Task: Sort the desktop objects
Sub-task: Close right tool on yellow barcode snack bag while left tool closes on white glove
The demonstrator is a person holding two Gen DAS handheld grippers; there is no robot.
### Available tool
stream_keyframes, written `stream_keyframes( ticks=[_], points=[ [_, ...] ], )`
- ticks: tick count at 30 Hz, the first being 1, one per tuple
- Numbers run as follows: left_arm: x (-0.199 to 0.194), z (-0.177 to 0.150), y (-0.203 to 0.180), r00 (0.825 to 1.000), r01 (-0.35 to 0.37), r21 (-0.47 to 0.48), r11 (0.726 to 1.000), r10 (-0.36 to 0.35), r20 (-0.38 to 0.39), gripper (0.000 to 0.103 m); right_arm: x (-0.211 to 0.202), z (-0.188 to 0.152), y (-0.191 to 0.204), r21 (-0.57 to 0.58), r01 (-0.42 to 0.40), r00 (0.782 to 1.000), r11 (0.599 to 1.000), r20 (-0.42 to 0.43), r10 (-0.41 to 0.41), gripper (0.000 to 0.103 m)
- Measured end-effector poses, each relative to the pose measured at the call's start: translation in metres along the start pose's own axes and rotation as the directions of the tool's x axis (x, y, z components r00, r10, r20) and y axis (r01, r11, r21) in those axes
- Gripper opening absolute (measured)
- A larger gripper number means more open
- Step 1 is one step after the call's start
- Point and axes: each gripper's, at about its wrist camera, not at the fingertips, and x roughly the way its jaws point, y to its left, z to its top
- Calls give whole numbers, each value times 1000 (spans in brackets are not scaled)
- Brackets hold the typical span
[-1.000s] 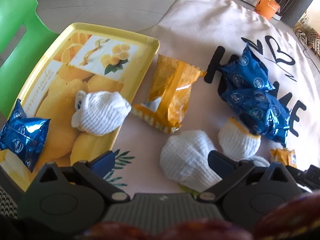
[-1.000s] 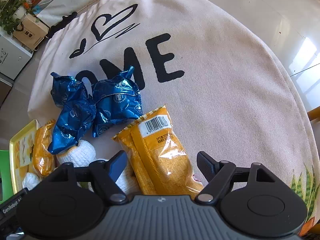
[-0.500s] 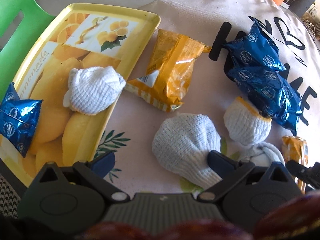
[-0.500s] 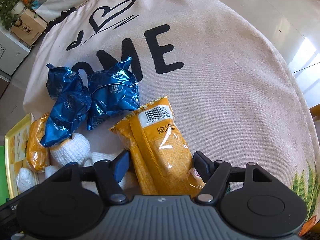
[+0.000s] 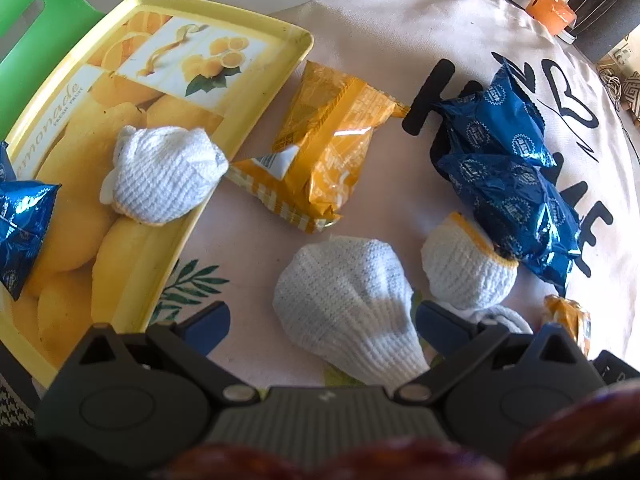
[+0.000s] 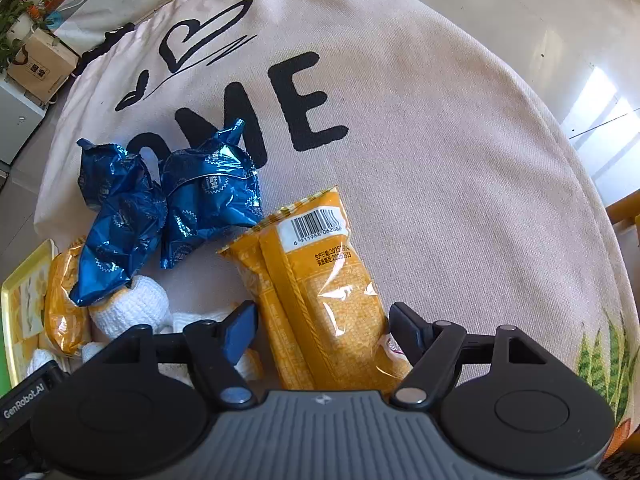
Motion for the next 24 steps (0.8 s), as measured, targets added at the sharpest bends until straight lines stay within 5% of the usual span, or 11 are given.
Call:
stream_keyframes(
  ticks=[16, 24],
  points=[
    [28, -10, -24, 990, -135, 97, 986, 137, -16, 103, 9, -1, 2, -20, -8, 1000, 1000, -23, 8, 81],
    [27, -13, -23, 992, -126, 127, 984, 129, -17, 102, 9, -2, 5, -49, 9, 1000, 999, 2, -9, 82]
  ],
)
